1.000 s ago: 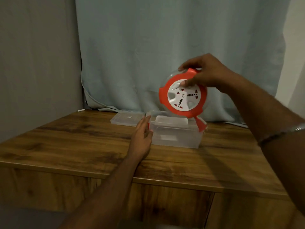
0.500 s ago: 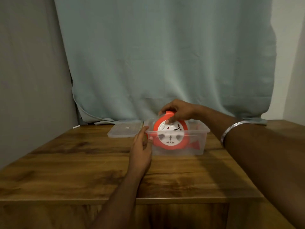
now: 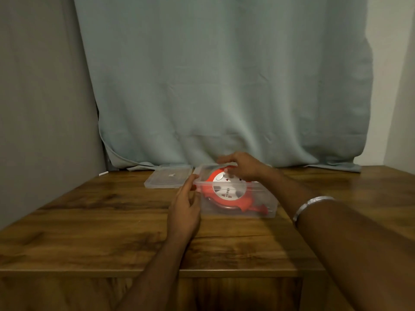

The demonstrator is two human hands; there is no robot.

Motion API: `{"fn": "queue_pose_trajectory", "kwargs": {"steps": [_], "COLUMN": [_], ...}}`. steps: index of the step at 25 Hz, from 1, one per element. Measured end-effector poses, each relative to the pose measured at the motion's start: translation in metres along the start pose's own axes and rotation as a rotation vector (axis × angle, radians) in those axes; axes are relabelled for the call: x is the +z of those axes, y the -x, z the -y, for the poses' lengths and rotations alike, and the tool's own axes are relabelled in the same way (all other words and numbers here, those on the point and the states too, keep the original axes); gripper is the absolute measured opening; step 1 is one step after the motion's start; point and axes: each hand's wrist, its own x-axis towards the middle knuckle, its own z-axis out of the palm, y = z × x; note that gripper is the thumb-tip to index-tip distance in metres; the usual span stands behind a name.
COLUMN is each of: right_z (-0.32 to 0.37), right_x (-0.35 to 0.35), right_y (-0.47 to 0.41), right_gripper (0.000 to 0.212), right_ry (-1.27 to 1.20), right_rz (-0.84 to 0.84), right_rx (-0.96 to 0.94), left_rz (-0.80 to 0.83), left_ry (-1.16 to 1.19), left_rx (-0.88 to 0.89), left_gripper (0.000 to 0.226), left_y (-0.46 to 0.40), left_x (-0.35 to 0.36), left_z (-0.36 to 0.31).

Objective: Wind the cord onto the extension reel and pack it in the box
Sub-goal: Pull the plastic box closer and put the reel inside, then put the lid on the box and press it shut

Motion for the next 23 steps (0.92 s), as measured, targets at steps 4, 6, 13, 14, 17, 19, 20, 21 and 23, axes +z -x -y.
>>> {"fn": "queue_pose_trajectory", "kwargs": {"steps": [4, 6, 13, 14, 17, 19, 20, 21, 23], "right_z": [0.004, 0.002, -0.005, -0.008, -0.014, -0.018, -0.018, -0.018, -0.018], "right_x": [0.01, 0.029, 0.058, 0.06, 0.064, 0.066, 0.067, 0.069, 0.073], "right_y": [0.054, 0.079, 0.1, 0.1, 0.098, 0.093, 0.091, 0.089, 0.086], "right_gripper": [0.023, 0.027, 0.062, 0.064, 0.062, 0.059, 0.057, 0.057, 0.06], "right_ry": [-0.224, -0.307, -0.718, -0.756, -0.77, -0.719, -0.688, -0.66, -0.606], "right_rz": [-0.804, -1.001, -0.993, -0.988, -0.98, -0.997, -1.002, -1.002, -0.976], "right_rx": [0.231, 0.271, 0.395, 0.393, 0.377, 0.375, 0.376, 0.369, 0.331], "left_rz": [-0.064, -0.078, -0.129, -0.166, -0.296, -0.266, -0.208, -0.133, 0.028], "left_ry": [-0.137, -0.18, -0.172, -0.107, -0.084, -0.191, -0.249, -0.317, -0.479], "left_rx": [0.032, 0.025, -0.026, -0.068, -0.109, -0.123, -0.15, -0.176, -0.213], "left_gripper": [0.042, 0.043, 0.041, 0.04, 0.032, 0.035, 0.04, 0.047, 0.06], "left_y": [0.004, 0.006, 0.009, 0.008, -0.012, -0.04, -0.056, -0.071, -0.095], "left_x": [-0.002, -0.004, -0.005, -0.006, -0.02, -0.03, -0.033, -0.034, -0.031], "left_z": [-0.008, -0.011, -0.013, -0.012, 0.003, 0.02, 0.028, 0.038, 0.058]}}
